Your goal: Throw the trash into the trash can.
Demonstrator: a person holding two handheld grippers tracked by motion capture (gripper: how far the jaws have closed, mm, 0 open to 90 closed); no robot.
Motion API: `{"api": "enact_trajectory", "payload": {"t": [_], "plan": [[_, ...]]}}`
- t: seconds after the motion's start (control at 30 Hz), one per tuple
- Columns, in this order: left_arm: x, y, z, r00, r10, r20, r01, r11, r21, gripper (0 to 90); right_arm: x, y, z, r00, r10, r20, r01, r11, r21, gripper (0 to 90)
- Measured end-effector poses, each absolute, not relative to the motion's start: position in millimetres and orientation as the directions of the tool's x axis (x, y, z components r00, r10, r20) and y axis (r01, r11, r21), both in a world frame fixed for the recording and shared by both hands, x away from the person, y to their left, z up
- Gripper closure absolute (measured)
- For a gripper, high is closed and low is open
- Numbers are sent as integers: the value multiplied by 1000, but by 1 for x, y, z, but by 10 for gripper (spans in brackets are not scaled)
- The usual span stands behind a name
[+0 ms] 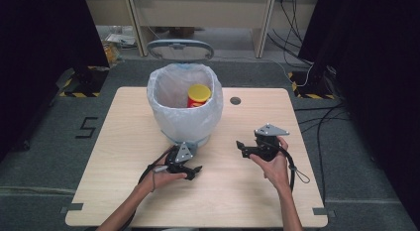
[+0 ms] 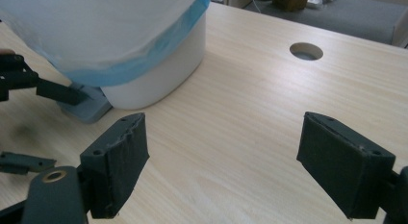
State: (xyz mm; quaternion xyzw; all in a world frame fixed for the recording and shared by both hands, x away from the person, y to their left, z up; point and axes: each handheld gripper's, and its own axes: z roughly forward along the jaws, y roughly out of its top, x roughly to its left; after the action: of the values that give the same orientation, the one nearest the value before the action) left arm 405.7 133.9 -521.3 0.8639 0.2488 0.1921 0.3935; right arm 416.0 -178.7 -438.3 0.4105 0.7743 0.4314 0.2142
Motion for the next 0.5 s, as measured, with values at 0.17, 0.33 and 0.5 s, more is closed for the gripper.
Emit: {"api": "enact_trajectory", "payload": {"t": [0.17, 0.33, 0.5], "plan": [[406, 134, -521, 802, 581, 136, 278, -567, 776, 175, 412, -179, -449, -571, 821, 23, 462, 298, 835, 180], [406, 134, -521, 803, 581, 136, 278, -567, 776, 175, 409, -177, -460, -573, 819, 28, 472, 302, 828, 180], [406, 134, -521, 803, 581, 136, 279, -567, 775, 175, 405, -175, -470, -574, 818, 39, 485, 301, 821, 180]]}}
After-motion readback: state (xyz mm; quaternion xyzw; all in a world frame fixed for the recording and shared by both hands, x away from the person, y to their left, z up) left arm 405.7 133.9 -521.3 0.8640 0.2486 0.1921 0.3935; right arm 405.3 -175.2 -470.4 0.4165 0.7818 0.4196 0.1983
